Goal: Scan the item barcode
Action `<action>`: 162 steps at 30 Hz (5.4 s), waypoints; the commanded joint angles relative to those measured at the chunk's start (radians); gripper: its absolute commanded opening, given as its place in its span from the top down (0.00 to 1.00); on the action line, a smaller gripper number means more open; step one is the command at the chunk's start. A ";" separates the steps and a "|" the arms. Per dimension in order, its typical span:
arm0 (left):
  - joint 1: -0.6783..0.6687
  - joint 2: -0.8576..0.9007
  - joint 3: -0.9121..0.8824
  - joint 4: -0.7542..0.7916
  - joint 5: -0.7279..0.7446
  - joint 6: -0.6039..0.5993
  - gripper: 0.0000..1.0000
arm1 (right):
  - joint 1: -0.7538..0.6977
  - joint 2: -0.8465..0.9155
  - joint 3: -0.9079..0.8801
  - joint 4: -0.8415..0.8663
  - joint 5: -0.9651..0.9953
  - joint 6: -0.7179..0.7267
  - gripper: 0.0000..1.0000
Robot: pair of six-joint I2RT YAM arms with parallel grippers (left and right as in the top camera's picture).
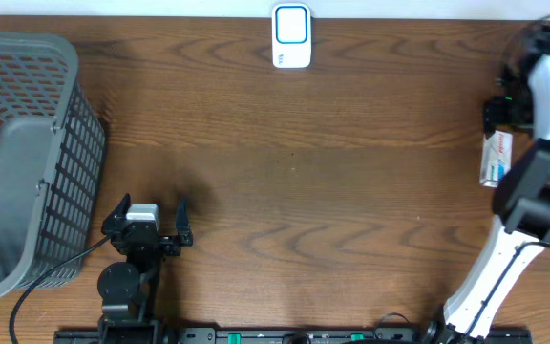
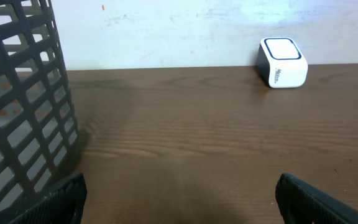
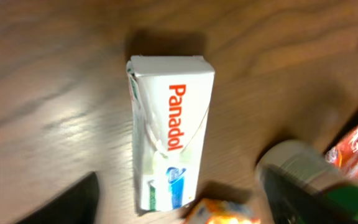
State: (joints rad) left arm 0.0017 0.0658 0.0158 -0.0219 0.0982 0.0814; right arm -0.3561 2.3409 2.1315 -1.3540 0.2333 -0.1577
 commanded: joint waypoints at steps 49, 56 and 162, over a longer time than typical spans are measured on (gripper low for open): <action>0.000 -0.001 -0.009 0.110 0.042 0.018 0.04 | 0.196 -1.606 -0.064 0.504 -0.922 0.261 0.01; -0.001 -0.001 -0.005 0.371 0.119 0.018 0.04 | 0.199 -1.824 -0.387 0.575 -0.914 0.162 0.01; 0.000 0.004 -0.005 -0.042 0.122 0.018 0.04 | 0.433 -2.337 -2.127 1.279 -0.248 0.287 0.01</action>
State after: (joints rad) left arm 0.0017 0.0704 0.0231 -0.0242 0.2039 0.0860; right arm 0.0662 0.0116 0.0093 -0.0727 -0.0303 0.1520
